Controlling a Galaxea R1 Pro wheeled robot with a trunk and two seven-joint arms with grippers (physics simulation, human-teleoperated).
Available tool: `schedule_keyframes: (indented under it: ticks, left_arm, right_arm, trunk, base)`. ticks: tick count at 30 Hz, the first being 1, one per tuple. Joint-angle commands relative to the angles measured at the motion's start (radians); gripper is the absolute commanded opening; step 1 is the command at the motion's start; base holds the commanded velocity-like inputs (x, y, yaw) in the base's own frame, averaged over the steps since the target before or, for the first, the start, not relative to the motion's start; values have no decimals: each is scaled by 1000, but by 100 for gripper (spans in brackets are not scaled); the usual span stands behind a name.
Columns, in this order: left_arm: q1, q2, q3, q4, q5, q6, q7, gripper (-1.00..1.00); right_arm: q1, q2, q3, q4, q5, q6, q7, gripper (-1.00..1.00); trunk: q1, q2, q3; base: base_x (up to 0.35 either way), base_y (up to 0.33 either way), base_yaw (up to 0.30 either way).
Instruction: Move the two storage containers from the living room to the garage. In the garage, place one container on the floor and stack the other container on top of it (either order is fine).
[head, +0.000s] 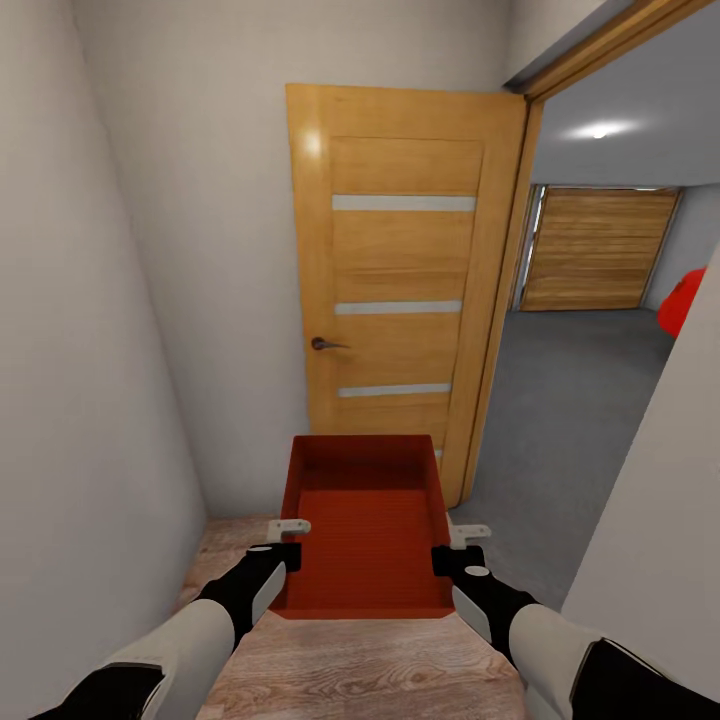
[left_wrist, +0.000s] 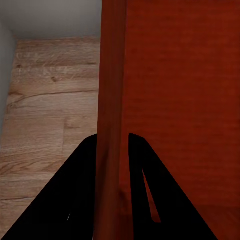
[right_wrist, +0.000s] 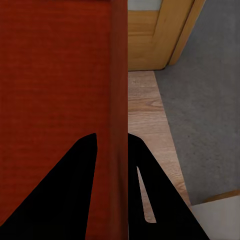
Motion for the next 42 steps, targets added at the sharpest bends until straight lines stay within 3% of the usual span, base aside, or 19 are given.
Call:
schedule_keyframes:
  ticks: [1,15,28,42]
  left_arm:
    - [0,40,-1,-3,-19,8,8,-100]
    - [0,40,-1,-4,-19,13,8,-100]
    - [0,40,-2,-4,-19,19,7,-100]
    - [0,40,-2,-3,-19,12,7,-100]
  right_arm:
    - [-1,-8,-7,37,-10,-5,-6,-100]
    - [-1,-8,-7,37,-10,-5,-6,-100]
    - [-1,-8,-7,37,-10,-5,-6,-100]
    - [-1,-8,-7,37,-10,-5,-6,-100]
  trunk:
    - [0,-2,-2]
    - [0,-2,-2]
    - [0,-2,-2]
    - [0,-2,-2]
  base:
    - [0,0,0]
    - [7,15,-109]
    - [125,279,-15]
    - [106,182,-275]
